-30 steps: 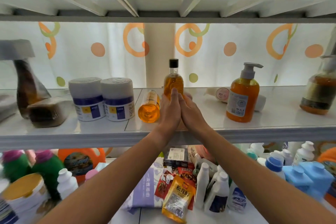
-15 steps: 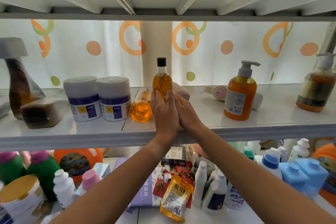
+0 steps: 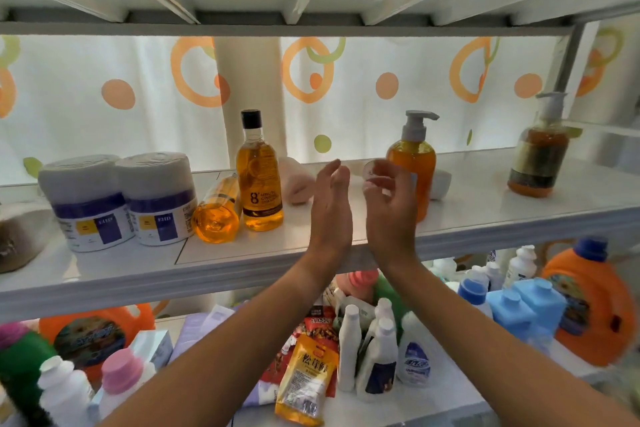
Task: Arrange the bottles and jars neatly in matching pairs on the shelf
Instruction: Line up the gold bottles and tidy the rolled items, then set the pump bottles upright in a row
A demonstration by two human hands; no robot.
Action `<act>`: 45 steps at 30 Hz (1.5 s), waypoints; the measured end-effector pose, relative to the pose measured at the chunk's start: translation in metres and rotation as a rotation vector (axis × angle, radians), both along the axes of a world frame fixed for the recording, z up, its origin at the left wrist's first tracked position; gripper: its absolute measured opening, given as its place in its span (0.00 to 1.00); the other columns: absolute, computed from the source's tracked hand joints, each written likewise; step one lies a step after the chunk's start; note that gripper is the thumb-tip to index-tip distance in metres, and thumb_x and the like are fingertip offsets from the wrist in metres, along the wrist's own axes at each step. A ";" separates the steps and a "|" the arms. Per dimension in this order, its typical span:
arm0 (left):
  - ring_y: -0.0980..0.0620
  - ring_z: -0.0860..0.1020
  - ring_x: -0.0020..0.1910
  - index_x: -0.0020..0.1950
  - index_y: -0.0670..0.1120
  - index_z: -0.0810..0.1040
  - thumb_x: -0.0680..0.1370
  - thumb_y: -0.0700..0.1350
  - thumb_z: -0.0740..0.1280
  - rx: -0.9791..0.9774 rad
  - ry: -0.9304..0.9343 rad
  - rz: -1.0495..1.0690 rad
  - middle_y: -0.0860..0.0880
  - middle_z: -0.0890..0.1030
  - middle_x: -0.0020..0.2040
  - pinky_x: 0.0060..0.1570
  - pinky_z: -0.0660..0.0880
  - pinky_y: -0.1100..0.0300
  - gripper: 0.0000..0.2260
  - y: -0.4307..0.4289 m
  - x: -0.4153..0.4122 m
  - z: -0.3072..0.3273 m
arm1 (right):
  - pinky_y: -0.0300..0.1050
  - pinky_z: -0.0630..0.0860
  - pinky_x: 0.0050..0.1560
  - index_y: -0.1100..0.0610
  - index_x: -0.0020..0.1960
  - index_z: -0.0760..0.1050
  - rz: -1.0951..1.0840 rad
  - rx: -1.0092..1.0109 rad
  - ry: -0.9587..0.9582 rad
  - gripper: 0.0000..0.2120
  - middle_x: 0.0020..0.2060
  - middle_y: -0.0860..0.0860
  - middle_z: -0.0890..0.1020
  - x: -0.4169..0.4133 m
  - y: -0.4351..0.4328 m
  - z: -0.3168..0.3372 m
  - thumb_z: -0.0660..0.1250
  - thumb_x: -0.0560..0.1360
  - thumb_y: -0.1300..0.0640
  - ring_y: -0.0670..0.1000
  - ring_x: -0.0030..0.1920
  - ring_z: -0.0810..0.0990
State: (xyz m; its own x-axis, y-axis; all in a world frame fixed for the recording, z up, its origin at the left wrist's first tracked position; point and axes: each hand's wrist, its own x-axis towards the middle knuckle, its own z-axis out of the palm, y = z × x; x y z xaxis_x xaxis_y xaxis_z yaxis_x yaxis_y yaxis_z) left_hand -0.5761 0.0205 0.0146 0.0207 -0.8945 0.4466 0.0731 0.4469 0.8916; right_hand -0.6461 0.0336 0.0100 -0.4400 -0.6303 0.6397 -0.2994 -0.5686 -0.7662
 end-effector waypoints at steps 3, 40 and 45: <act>0.56 0.63 0.73 0.74 0.56 0.58 0.82 0.60 0.48 0.018 -0.136 -0.123 0.54 0.61 0.76 0.73 0.59 0.58 0.21 -0.001 -0.030 0.008 | 0.39 0.71 0.63 0.51 0.70 0.63 -0.160 -0.012 -0.034 0.23 0.66 0.50 0.71 -0.043 0.004 -0.001 0.60 0.76 0.52 0.47 0.64 0.72; 0.46 0.68 0.71 0.75 0.62 0.56 0.67 0.79 0.50 0.116 -0.354 -0.569 0.51 0.67 0.74 0.70 0.64 0.40 0.40 -0.053 -0.236 -0.011 | 0.50 0.73 0.54 0.55 0.70 0.63 -0.563 0.399 0.325 0.29 0.61 0.60 0.75 -0.258 -0.048 -0.025 0.64 0.76 0.42 0.60 0.59 0.77; 0.53 0.69 0.66 0.77 0.51 0.60 0.81 0.63 0.47 0.133 -0.300 -0.642 0.47 0.69 0.73 0.69 0.64 0.50 0.28 -0.032 -0.205 0.013 | 0.58 0.75 0.59 0.55 0.74 0.57 -0.591 0.413 0.309 0.34 0.64 0.62 0.71 -0.257 -0.049 -0.021 0.69 0.75 0.48 0.61 0.62 0.73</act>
State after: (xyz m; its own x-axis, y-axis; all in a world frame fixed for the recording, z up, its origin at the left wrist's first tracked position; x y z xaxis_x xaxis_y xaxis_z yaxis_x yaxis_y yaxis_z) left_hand -0.7813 -0.0117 0.0272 -0.6341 -0.7359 0.2373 0.0281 0.2847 0.9582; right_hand -0.9029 -0.0149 -0.0112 -0.6168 -0.5608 0.5523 -0.6975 0.0643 -0.7137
